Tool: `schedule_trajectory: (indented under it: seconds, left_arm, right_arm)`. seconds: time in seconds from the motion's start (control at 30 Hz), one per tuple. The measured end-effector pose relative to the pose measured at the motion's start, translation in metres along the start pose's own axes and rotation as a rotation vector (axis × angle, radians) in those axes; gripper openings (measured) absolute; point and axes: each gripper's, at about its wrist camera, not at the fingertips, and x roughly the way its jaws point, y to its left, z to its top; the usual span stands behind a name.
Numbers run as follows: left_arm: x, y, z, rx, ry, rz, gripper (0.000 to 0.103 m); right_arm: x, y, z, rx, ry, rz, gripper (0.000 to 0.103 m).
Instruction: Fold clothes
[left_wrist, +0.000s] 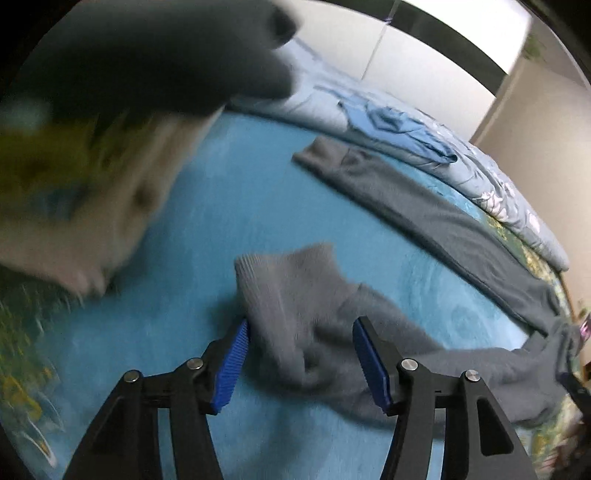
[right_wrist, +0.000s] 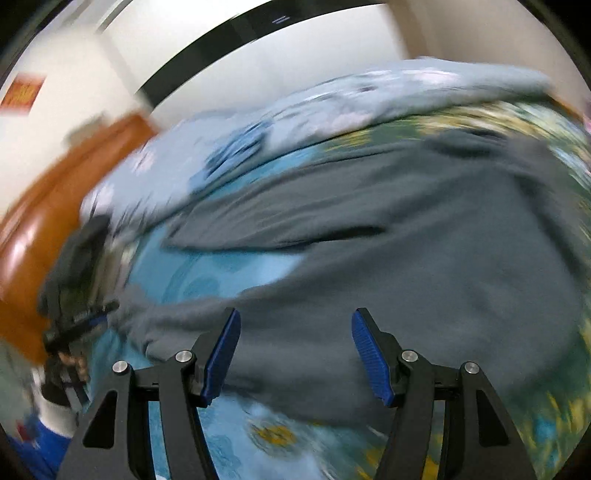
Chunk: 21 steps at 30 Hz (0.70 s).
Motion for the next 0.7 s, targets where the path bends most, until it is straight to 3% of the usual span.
schedule_trajectory:
  seconds: [0.2,0.33,0.53,0.6,0.63,0.7]
  left_arm:
    - [0.003,0.024,-0.012,-0.097,0.048,-0.039,0.061]
    - [0.004,0.027,-0.013,-0.126,0.058,-0.120,0.061]
    - [0.008,0.026,-0.012,-0.140,0.068,-0.168,0.058]
    - [0.008,0.027,-0.013,-0.151,0.073,-0.188,0.048]
    - [0.010,0.029,-0.013,-0.167,0.077,-0.206,0.046]
    - [0.013,0.033,-0.015,-0.202,0.084,-0.237,0.033]
  right_arm:
    - [0.049,0.059,0.017,-0.237,0.113,0.079,0.064]
    - [0.089,0.085,0.015,-0.346,0.206,0.112,0.064]
    - [0.103,0.083,-0.002,-0.372,0.262,0.080,0.063]
    - [0.102,0.082,-0.007,-0.373,0.261,0.065,0.051]
    - [0.102,0.082,-0.008,-0.374,0.260,0.052,0.034]
    - [0.101,0.081,-0.010,-0.361,0.257,0.052,0.016]
